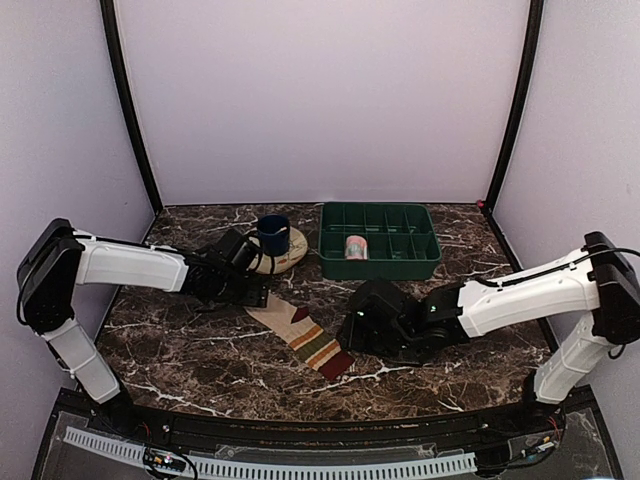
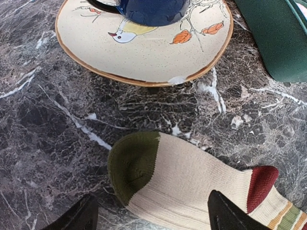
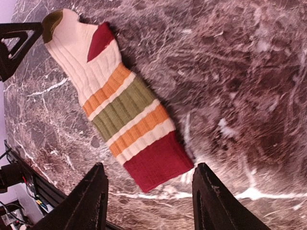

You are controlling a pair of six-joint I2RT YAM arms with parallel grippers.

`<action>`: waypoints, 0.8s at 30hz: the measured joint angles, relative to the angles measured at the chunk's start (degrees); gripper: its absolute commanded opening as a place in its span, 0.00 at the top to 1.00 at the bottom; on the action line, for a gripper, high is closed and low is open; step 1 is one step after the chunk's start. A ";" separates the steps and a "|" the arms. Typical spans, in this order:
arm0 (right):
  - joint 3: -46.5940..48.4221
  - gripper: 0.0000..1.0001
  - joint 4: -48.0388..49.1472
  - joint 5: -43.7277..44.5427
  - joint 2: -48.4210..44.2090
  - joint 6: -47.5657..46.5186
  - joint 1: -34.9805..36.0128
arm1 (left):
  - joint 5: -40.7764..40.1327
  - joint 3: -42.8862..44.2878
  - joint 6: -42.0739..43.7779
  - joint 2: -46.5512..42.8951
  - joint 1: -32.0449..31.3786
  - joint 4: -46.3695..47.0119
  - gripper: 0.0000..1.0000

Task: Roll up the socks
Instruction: Move the sock to the center of the board.

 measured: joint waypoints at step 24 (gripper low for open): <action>3.85 0.47 -6.54 -6.05 8.94 10.95 1.95 | 0.09 -1.99 0.79 7.19 0.96 6.21 0.31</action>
